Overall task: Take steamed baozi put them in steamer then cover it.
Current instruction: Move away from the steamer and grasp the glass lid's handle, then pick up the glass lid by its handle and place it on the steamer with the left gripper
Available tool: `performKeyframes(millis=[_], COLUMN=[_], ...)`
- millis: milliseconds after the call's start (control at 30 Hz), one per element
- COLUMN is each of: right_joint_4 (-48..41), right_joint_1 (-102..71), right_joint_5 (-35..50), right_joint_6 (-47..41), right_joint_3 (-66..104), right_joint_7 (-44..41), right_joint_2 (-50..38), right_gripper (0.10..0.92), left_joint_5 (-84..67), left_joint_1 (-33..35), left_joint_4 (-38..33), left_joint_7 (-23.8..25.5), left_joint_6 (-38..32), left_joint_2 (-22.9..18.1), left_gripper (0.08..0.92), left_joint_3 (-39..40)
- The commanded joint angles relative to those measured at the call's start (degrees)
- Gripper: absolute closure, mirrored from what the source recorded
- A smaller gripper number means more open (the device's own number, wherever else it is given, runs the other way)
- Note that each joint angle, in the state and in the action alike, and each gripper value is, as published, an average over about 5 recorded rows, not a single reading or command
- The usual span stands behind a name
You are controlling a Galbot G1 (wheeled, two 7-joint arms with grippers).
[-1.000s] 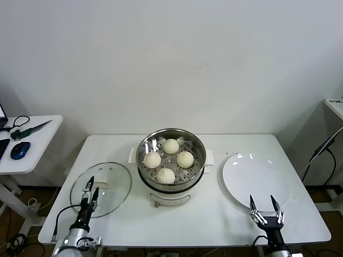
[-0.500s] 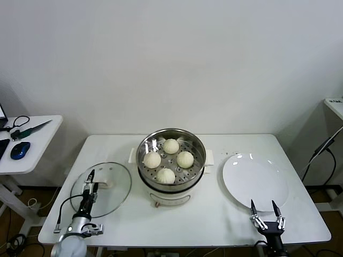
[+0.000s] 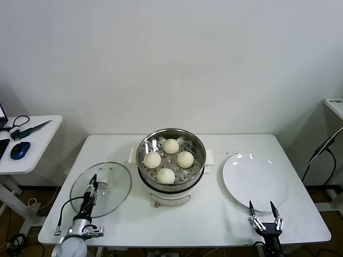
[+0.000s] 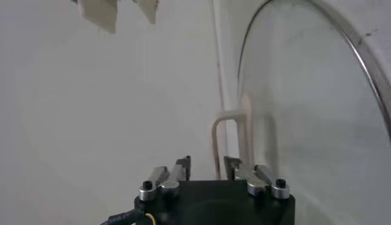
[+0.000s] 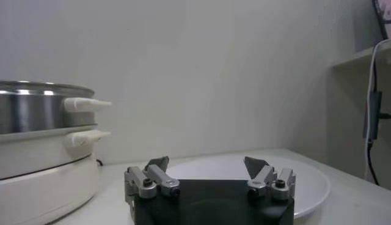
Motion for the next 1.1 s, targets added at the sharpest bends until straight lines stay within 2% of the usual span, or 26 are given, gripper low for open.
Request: performKeyframes(millis=[33, 267, 367, 567, 833, 1100], right_joint_4=[0.12, 0.04, 0.28, 1.07, 2.09, 3.36], right_joint_1=[0.02, 0.06, 0.05, -0.07, -0.41, -1.18], right_joint_5=[-0.11, -0.07, -0.01, 0.05, -0.05, -0.31], right_joint_6=[0.17, 0.2, 0.22, 0.04, -0.28, -0.4], right_joint_3=[-0.06, -0.13, 0.0, 0.31, 0.73, 1.11], right_joint_7=[-0.13, -0.26, -0.26, -0.22, -0.03, 0.34], right_joint_2=[0.14, 0.01, -0.06, -0.15, -0.22, -0.09], right_gripper=[0.203, 0.203, 0.203, 0.203, 0.203, 0.203], left_joint_5=[0.05, -0.67, -0.92, -2.43, -13.02, -21.09], left_joint_1=[-0.09, 0.02, -0.11, 0.53, 4.07, 4.63], left_joint_4=[0.18, -0.25, -0.52, -2.67, -17.28, -29.76], left_joint_7=[0.22, 0.16, 0.18, 0.89, 7.13, 18.11], left_joint_6=[0.1, -0.05, -0.05, 0.23, 4.88, 15.01], left_joint_2=[0.01, -0.09, -0.23, -0.13, 3.35, 7.85], left_gripper=[0.613, 0.817, 0.868, 0.874, 0.874, 0.874], left_joint_3=[0.04, -0.06, -0.08, -0.12, 0.24, 0.41])
